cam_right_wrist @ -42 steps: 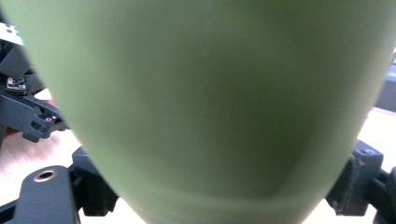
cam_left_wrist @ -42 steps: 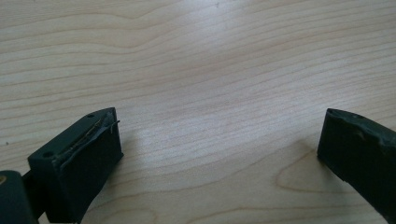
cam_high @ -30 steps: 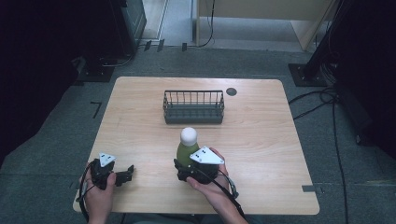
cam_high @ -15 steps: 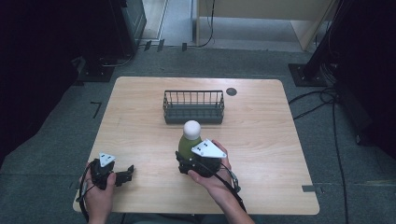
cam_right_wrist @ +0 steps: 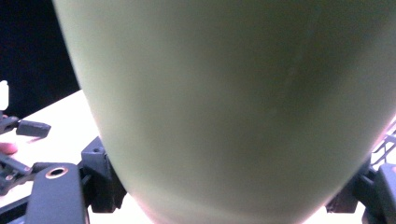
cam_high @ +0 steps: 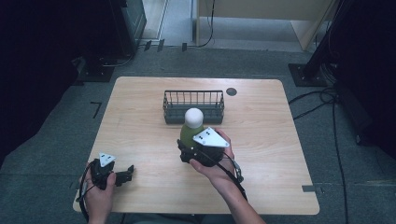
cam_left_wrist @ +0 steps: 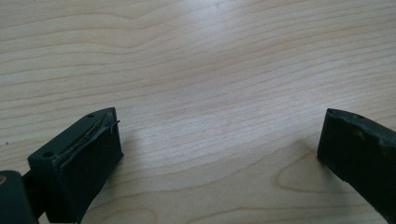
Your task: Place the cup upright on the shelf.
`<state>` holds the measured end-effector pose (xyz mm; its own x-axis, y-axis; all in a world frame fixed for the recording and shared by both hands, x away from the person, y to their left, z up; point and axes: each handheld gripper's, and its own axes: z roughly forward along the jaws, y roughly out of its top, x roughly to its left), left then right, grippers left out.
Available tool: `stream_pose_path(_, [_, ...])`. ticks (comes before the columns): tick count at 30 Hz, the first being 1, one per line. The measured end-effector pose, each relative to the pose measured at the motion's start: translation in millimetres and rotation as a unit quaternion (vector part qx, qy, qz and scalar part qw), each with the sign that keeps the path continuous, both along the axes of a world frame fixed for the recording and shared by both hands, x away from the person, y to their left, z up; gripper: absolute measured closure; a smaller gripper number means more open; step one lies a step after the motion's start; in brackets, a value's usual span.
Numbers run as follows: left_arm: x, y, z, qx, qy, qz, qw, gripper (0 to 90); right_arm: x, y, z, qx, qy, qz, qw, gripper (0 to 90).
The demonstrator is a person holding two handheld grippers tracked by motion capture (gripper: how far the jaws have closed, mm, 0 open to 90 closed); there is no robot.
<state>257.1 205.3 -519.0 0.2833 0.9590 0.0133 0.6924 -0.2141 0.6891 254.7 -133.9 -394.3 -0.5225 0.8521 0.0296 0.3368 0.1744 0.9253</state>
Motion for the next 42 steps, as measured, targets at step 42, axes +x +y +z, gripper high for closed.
stream_pose_path(42, [0.0, 0.0, 0.0, 0.0, 0.0, 0.0, 1.0, 0.1, 116.9, -20.8, 51.6, -0.005, -0.026, -0.088, 0.9958, 20.0])
